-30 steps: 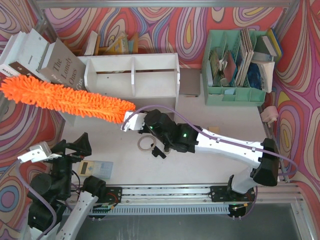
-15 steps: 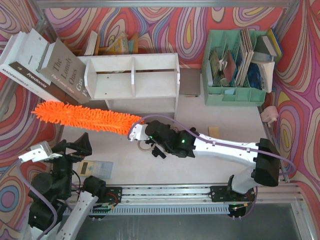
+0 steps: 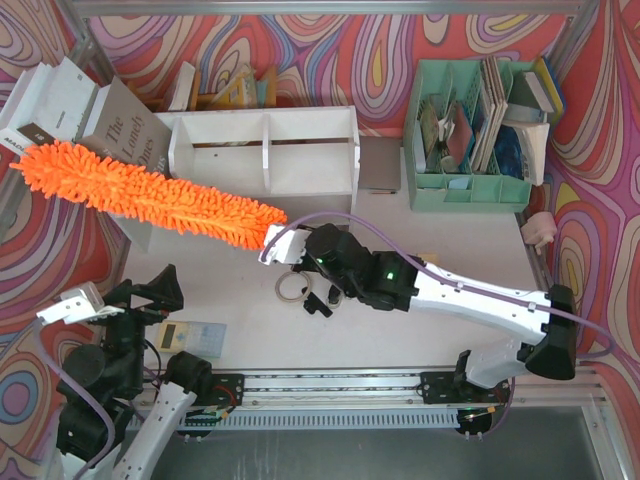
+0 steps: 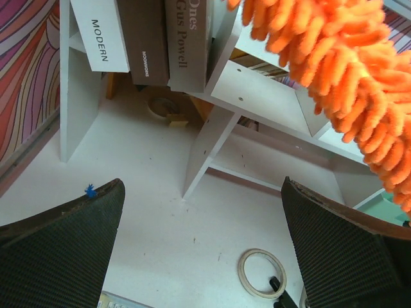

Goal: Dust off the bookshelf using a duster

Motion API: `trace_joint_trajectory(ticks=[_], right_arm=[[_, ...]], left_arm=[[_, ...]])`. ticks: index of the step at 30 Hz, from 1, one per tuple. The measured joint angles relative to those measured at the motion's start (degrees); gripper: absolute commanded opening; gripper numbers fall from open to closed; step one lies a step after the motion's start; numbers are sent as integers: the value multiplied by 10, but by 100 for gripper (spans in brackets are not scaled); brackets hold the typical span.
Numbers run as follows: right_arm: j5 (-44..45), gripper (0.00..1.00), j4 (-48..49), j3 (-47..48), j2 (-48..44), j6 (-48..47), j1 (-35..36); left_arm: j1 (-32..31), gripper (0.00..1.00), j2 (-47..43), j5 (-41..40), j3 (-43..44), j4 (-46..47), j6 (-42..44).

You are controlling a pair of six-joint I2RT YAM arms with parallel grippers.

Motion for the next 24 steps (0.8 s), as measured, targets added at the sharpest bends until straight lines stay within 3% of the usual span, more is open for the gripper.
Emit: trace_joint_trajectory(ticks=[12,24], right_arm=[[0,0,-8,-120,-25,39,0],[9,0,-19,-71,-76,34,1]], left_arm=[[0,98,13,-2,0,0,0],[0,98,28,-4,0,0,0]])
